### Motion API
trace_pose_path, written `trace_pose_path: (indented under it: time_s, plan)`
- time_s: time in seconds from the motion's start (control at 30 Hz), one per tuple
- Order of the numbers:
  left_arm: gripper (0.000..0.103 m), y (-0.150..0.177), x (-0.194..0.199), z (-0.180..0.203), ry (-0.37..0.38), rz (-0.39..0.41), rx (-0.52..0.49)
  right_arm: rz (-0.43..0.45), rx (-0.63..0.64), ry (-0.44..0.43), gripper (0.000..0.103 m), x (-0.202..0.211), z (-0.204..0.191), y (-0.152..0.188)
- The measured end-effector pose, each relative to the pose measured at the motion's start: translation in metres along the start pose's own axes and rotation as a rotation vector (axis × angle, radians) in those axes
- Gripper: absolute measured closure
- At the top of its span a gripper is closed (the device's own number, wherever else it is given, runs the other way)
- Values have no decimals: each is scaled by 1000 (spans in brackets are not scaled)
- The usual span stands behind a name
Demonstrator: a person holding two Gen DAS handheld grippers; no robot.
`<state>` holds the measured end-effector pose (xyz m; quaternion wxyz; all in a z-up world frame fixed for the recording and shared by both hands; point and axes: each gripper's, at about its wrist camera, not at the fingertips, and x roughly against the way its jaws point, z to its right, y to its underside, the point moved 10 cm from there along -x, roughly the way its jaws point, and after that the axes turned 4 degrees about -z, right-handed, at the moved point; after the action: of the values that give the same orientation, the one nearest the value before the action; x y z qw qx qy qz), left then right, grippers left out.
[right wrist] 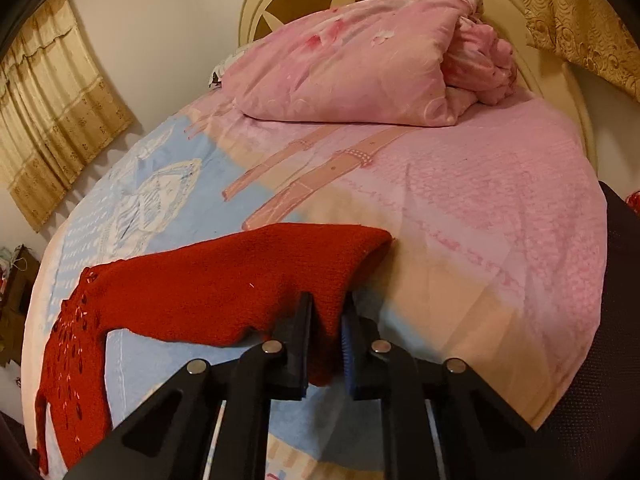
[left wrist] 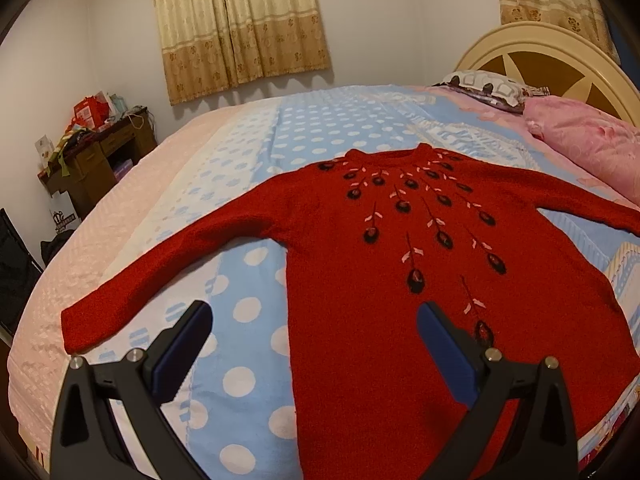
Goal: Fold small clothes
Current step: 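Grasp the cuff of the sleeve nearest the right tool with the right tool, then fold the held sleeve across the chest with the right tool while the left tool pins the body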
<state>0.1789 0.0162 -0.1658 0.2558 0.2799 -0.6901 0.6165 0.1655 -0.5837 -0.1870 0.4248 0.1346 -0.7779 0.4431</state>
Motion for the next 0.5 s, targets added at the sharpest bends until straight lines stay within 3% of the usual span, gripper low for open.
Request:
trace_pose_path:
  time_s: [0.2, 0.33, 0.5]
  plan:
    - [0, 0, -1, -8, -4, 1, 22, 49, 84, -42, 94, 17, -38, -15]
    - [0, 3, -5, -12, 40, -22, 57, 77, 167, -94, 94, 32, -86, -23]
    - [0, 6, -7, -15, 38, -22, 60, 85, 282, -162, 94, 45, -152, -20]
